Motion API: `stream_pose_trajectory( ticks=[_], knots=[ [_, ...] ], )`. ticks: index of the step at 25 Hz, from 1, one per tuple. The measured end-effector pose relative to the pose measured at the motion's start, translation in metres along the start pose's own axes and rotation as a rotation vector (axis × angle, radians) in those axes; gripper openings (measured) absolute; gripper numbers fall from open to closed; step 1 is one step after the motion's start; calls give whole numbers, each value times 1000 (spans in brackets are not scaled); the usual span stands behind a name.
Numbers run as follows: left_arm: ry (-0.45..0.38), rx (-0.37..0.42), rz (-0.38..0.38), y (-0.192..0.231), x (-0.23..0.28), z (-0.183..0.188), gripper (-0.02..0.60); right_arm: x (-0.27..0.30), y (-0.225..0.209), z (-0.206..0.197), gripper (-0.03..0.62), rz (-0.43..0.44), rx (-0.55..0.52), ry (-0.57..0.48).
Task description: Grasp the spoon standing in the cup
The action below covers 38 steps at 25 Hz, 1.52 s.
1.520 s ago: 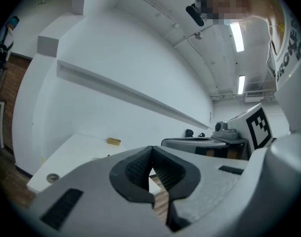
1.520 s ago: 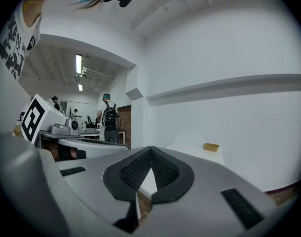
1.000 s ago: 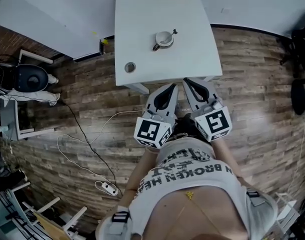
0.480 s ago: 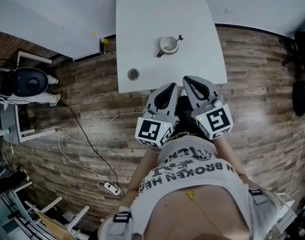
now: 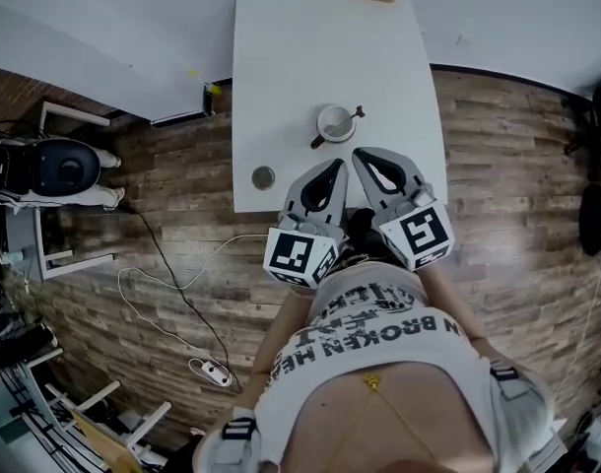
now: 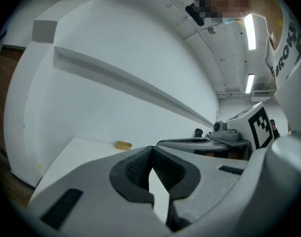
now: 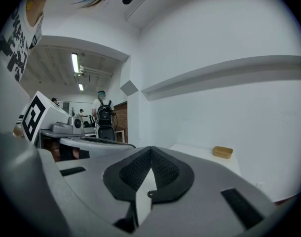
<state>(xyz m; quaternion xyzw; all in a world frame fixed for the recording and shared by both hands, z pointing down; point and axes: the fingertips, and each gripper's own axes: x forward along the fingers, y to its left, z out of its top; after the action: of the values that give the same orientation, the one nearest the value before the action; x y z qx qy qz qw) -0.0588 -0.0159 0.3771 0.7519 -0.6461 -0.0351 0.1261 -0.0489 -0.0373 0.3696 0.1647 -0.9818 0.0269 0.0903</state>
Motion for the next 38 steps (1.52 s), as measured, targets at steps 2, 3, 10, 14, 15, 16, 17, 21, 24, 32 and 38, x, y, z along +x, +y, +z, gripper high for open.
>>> stream_pose_trajectory(
  ticks=[2, 3, 10, 14, 15, 16, 17, 21, 24, 32, 38],
  knots=[
    [-4, 5, 17, 5, 14, 5, -2, 9, -11, 3, 3, 21, -4, -4],
    [-4, 11, 26, 7, 21, 6, -2, 12, -17, 4, 3, 32, -9, -8],
    [3, 18, 83, 20, 58, 5, -2, 25, -60, -2, 3, 54, -9, 0],
    [19, 7, 94, 32, 68, 0, -2, 32, -74, -9, 3, 37, -5, 24],
    [25, 11, 88, 34, 70, -1, -2, 33, -76, -11, 3, 28, 0, 28],
    [32, 16, 79, 35, 72, -2, -2, 35, -78, -12, 3, 19, 5, 32],
    [39, 20, 69, 37, 74, -4, -2, 36, -79, -14, 3, 11, 9, 36],
    [62, 8, 25, 46, 84, -9, -2, 45, -83, -22, 3, -24, 17, 59],
    [74, -38, -16, 51, 90, -13, -2, 49, -88, -28, 3, -65, 23, 80],
    [121, -49, -85, 72, 96, -17, -2, 69, -99, -49, 3, -139, 41, 148],
    [150, -75, -92, 92, 90, -25, -2, 84, -106, -72, 3, -171, 66, 212]
  ],
)
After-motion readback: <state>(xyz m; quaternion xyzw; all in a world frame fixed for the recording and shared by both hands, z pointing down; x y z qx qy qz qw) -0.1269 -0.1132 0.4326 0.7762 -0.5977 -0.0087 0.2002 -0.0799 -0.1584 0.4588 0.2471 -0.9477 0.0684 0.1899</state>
